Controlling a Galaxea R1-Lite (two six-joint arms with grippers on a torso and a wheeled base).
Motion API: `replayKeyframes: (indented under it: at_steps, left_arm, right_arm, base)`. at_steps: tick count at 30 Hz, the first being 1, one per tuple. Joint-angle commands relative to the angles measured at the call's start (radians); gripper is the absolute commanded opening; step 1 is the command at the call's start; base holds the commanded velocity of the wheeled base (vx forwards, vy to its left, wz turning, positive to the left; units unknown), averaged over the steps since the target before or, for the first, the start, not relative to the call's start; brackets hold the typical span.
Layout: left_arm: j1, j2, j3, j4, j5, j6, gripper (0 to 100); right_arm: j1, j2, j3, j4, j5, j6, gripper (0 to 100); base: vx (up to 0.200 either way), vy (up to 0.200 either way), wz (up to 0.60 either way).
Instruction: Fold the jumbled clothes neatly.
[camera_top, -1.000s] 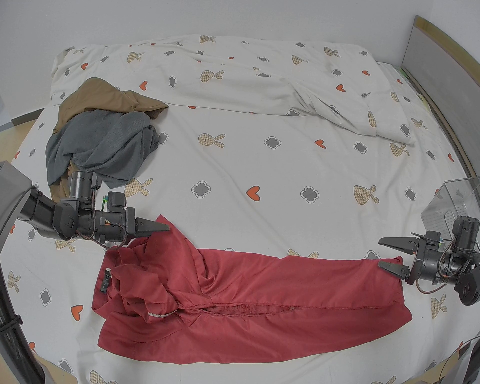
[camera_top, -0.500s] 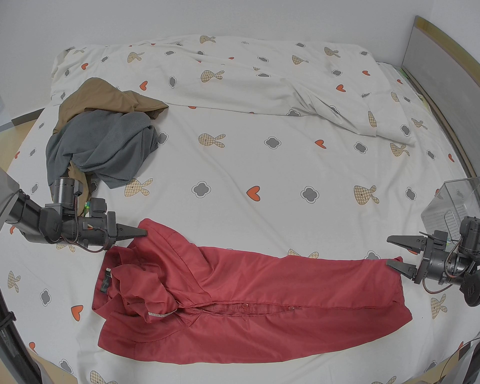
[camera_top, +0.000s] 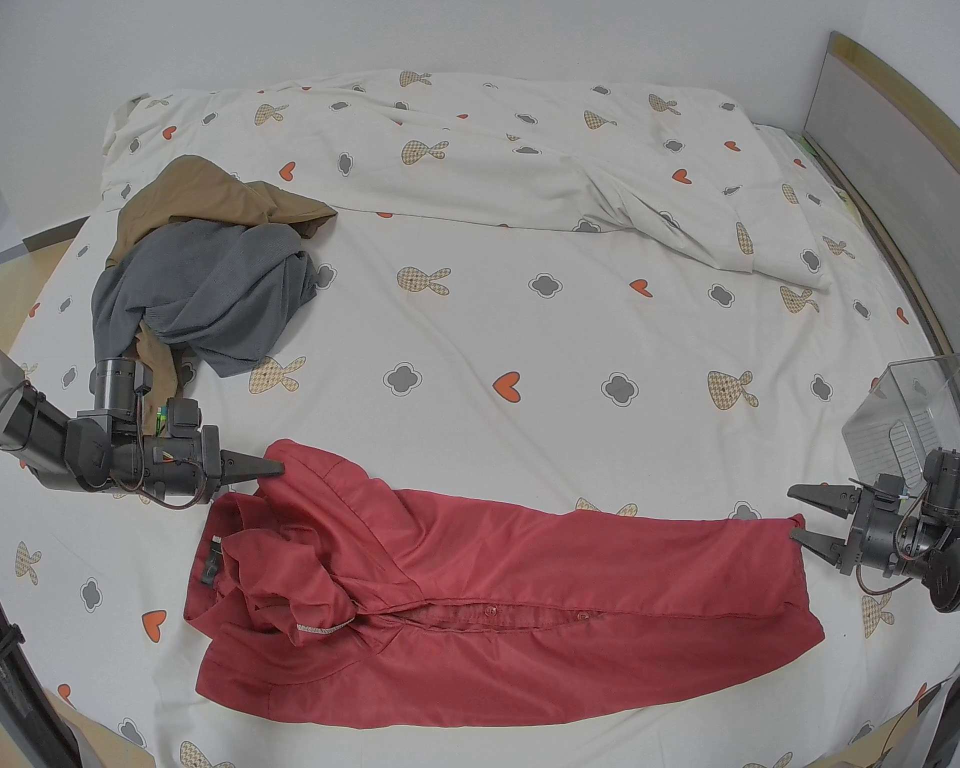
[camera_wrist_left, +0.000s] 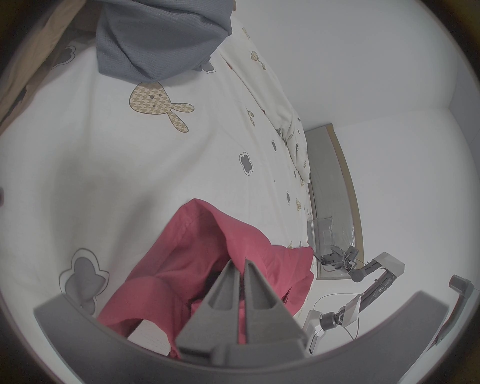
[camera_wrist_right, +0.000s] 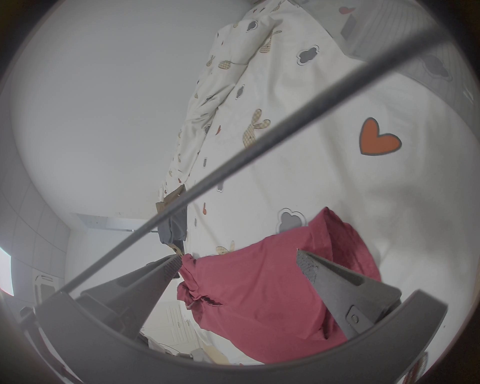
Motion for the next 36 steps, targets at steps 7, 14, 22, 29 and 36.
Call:
replayKeyframes:
  at_steps: [7,14,22,29,36]
  left_arm:
    - [-0.001,-0.004,0.004,-0.002,0.000,0.001,0]
    - [-0.003,-0.004,0.006,-0.002,0.000,0.001,0]
    - [-0.003,-0.003,0.015,-0.022,0.000,0.001,0]
    - [-0.006,-0.001,0.018,-0.028,0.000,0.001,0]
    - [-0.006,0.002,0.017,-0.028,0.000,-0.001,0]
  right_arm:
    - [-0.040,0.055,-0.006,-0.002,-0.001,-0.018,100]
    - [-0.081,0.067,0.009,-0.002,0.000,-0.046,100]
    - [-0.065,0.087,0.015,-0.002,0.000,-0.055,100]
    - [-0.011,0.127,-0.001,-0.013,0.000,-0.052,100]
    - [0.041,0.130,-0.049,-0.013,-0.001,-0.042,0]
  base:
    - [0.000,0.000,0.00]
    - [0.000,0.000,0.00]
    - [0.000,0.000,0.00]
    - [0.000,0.000,0.00]
    - [0.000,0.000,0.00]
